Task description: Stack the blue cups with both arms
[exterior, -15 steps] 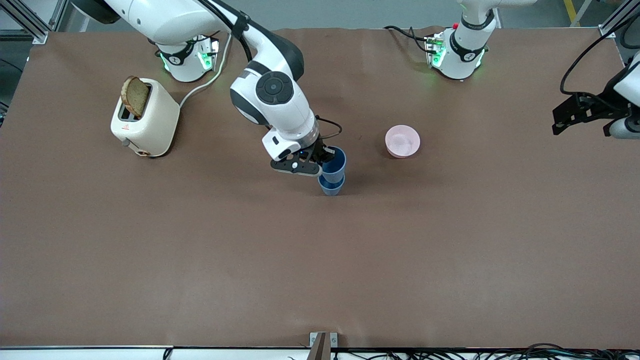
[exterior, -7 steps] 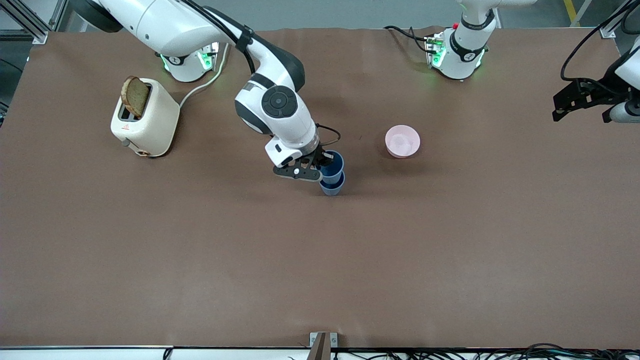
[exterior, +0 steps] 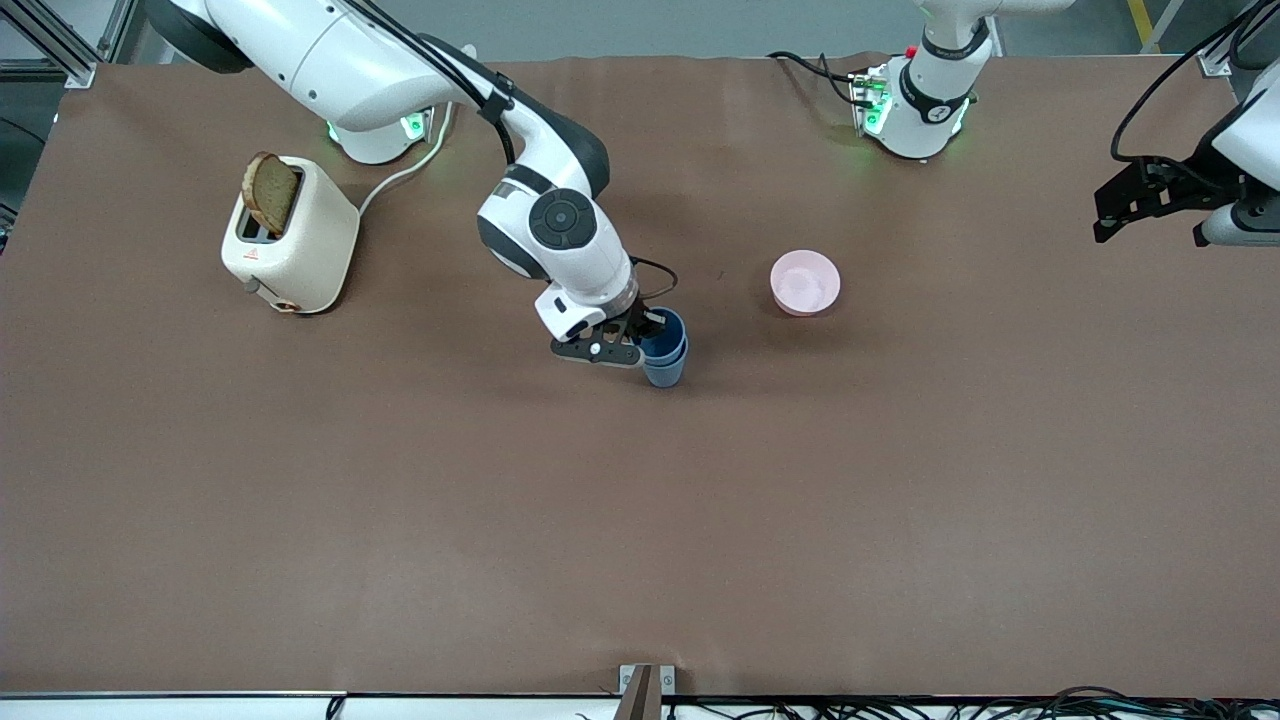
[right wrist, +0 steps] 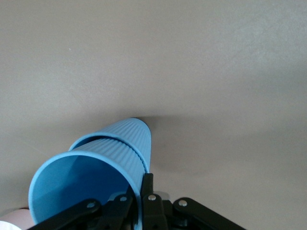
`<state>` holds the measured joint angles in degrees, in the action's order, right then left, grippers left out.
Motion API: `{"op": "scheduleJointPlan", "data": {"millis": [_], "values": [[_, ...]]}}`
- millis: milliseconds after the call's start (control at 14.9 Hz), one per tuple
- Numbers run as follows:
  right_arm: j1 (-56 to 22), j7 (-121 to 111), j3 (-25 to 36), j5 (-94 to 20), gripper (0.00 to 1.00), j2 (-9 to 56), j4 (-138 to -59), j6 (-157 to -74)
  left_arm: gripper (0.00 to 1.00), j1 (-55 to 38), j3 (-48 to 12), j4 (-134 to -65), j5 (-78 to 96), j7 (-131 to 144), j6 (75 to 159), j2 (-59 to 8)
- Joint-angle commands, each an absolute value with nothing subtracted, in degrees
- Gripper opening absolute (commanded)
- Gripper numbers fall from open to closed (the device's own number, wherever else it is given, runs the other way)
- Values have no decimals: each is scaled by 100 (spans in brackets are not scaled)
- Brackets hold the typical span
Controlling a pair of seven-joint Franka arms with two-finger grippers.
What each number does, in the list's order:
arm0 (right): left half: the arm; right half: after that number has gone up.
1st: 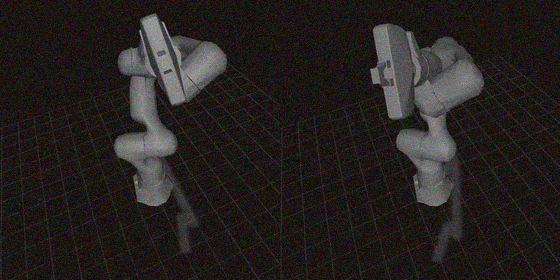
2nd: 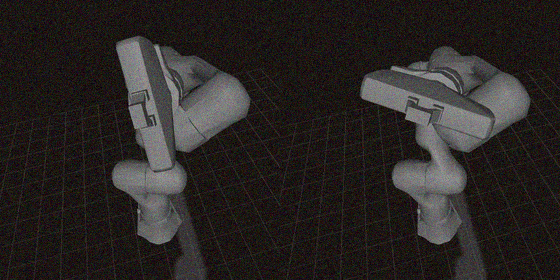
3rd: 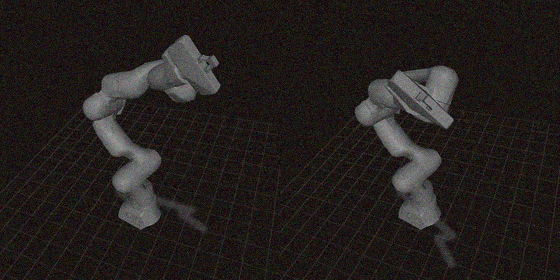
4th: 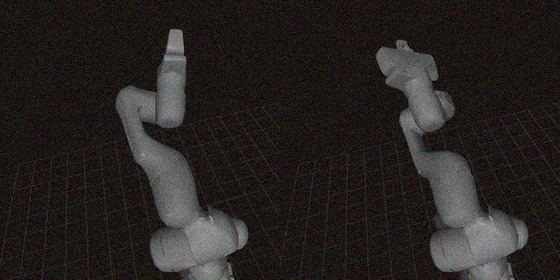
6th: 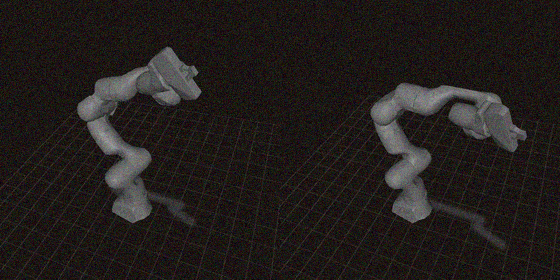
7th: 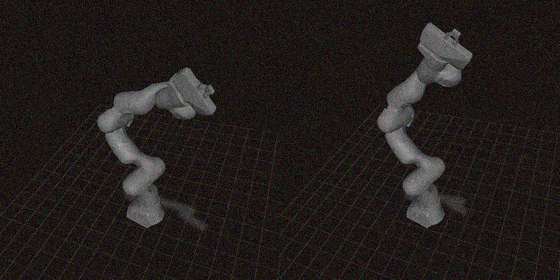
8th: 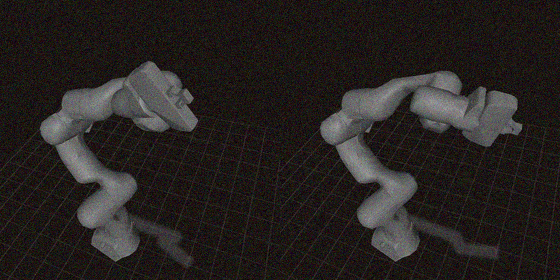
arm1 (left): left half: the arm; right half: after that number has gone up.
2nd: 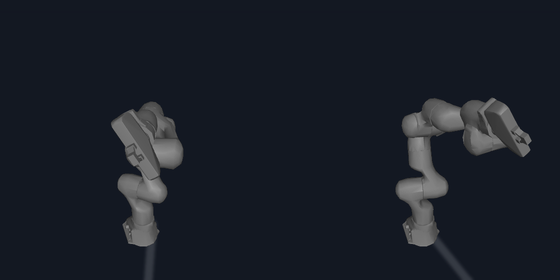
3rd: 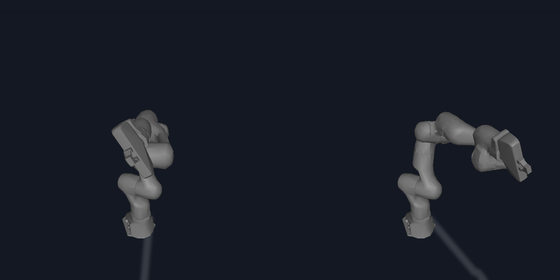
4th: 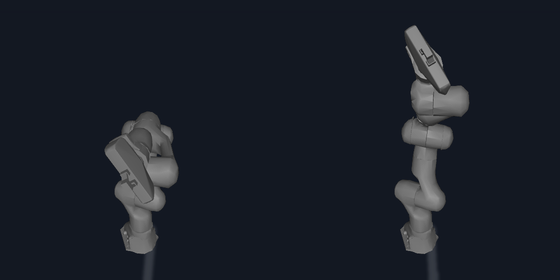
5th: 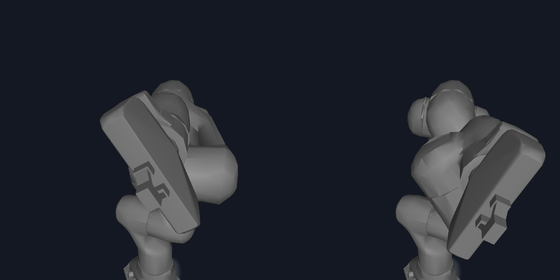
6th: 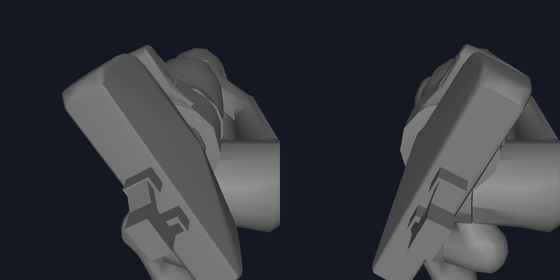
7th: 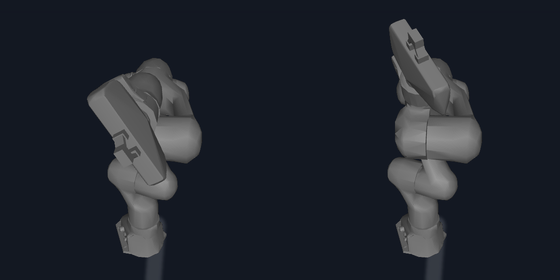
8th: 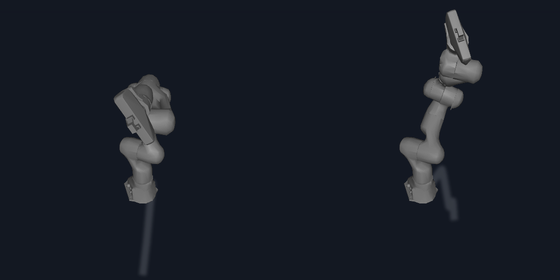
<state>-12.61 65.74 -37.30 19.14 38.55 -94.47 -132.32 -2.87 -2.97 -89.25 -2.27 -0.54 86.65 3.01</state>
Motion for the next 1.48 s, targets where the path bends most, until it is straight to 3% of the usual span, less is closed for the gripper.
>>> {"op": "scheduleJointPlan", "data": {"millis": [0, 336, 470, 537, 872, 1409], "values": [[-1301, 6715, -3700, 2065, 27, 3832, -9457, -13324, 100, -264, -387, -9000, -141, -44, 8736, 369], [-1248, 6706, -3726, 2030, 40, 3762, -9308, -13271, 100, -246, -396, -9000, -141, -44, 8736, 378], [-1248, 6706, -3735, 2030, 66, 3753, -9272, -13263, 100, -246, -396, -9000, -141, -44, 8736, 378], [-1257, 6706, -3727, 2022, 73, 3753, -9272, -13263, 100, -246, -396, -9000, -141, -44, 8736, 378], [-1257, 6697, -3735, 2021, 99, 3727, -9272, -13254, 100, -229, -396, -8991, -141, -70, 8736, 378], [-1257, 6697, -3753, 2021, 100, 3727, -9272, -13254, 100, -220, -396, -8974, -141, -70, 8736, 387]]}}
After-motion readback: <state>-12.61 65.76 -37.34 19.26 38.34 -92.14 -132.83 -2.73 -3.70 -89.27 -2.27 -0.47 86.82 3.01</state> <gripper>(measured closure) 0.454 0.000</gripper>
